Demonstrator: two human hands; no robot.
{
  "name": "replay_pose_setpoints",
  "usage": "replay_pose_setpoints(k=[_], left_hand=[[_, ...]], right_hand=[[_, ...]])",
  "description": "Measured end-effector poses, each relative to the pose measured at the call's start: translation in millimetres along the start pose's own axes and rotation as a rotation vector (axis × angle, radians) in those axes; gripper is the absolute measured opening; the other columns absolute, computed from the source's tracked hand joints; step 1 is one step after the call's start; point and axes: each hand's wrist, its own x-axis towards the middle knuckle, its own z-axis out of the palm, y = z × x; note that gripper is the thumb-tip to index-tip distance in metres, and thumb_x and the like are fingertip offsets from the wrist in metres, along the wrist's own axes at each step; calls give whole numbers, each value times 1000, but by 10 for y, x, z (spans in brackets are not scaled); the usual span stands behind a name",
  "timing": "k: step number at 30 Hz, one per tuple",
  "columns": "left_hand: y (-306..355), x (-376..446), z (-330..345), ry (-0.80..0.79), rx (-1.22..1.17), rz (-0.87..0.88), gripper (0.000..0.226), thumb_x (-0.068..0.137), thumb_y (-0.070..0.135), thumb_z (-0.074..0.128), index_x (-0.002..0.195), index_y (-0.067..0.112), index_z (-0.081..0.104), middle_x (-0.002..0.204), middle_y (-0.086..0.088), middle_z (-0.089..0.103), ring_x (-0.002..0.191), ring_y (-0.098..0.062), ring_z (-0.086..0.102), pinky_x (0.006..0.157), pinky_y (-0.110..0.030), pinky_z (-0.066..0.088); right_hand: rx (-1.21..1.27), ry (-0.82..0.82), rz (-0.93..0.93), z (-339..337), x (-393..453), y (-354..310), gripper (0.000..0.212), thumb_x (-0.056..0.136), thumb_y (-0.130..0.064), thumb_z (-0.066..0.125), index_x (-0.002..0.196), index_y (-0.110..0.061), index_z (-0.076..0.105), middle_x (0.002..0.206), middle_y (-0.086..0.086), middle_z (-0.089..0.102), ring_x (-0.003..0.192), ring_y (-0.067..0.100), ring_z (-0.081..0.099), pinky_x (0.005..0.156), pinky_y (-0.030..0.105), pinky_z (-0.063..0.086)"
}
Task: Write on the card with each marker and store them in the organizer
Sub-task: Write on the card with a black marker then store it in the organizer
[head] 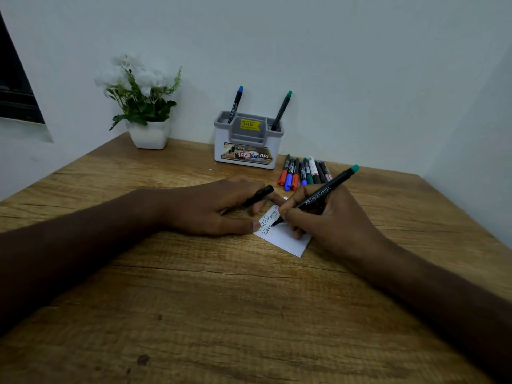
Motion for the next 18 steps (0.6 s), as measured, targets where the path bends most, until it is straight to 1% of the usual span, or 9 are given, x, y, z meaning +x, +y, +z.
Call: replay_pose_setpoints(k=[2, 4, 6, 7, 8, 11, 14, 16, 18], left_hand=[[10, -1, 6, 3, 1, 6, 57, 85, 85, 48, 133, 61, 28, 136, 32, 34, 121, 12, 35, 105, -19, 34], [59, -2, -24, -8, -3, 10, 50, 89, 80, 49, 130, 57, 35, 135, 31, 38, 120, 11, 38, 100, -17, 34], [114, 10, -88, -68, -2, 36, 35, 99, 63, 53, 125, 41, 47, 129, 23, 49, 114, 10, 43, 94, -15, 38], [126, 21, -115, -87, -1, 51, 31, 102, 55, 54, 124, 34, 50, 125, 19, 51, 113, 8, 43, 91, -16, 39], [137, 23, -134, -95, 5, 64, 31, 102, 52, 54, 123, 31, 51, 123, 17, 51, 114, 8, 43, 89, -17, 40], [139, 16, -130, -96, 3, 86, 42, 98, 55, 50, 128, 27, 51, 121, 19, 50, 114, 7, 43, 89, -19, 41], [157, 20, -139, -97, -1, 101, 46, 97, 55, 50, 130, 23, 51, 122, 14, 52, 115, 5, 44, 93, -21, 44], [125, 27, -124, -98, -2, 105, 39, 97, 57, 50, 126, 30, 51, 122, 15, 52, 113, 4, 45, 95, -24, 45], [39, 35, -63, -71, -2, 91, 25, 96, 66, 52, 115, 50, 48, 127, 16, 52, 114, 6, 44, 102, -33, 47]], right_hand=[[-9, -6, -4, 2, -2, -4, 7, 91, -13, 78, 86, -18, 79, 80, -1, 81, 65, 9, 74, 67, 18, 59], [11, -10, 5, 3, -4, -9, 6, 92, -12, 78, 88, -17, 79, 79, 0, 81, 65, 9, 75, 68, 18, 59], [21, 3, 12, 4, -4, -11, 6, 92, -11, 77, 89, -16, 78, 77, 1, 81, 65, 9, 75, 67, 17, 59], [17, 8, 13, 3, -3, -10, 5, 93, -11, 77, 89, -15, 78, 76, 0, 81, 64, 8, 75, 66, 16, 59], [10, 10, 14, 2, -3, -8, 5, 93, -12, 76, 90, -15, 77, 76, -1, 81, 65, 8, 75, 66, 16, 59], [11, 2, 14, 3, -10, -6, 4, 93, -13, 77, 89, -15, 78, 76, 1, 81, 65, 9, 75, 68, 19, 59], [31, 3, 27, 4, -3, -2, 3, 93, -13, 77, 91, -15, 77, 76, 1, 81, 65, 11, 76, 68, 19, 59], [27, 9, 23, -2, 6, 7, 4, 93, -12, 76, 90, -15, 77, 77, 3, 81, 66, 12, 77, 69, 19, 61], [32, 5, 21, 4, 6, 4, 3, 93, -12, 76, 91, -15, 77, 78, 2, 81, 67, 12, 77, 69, 20, 61]])
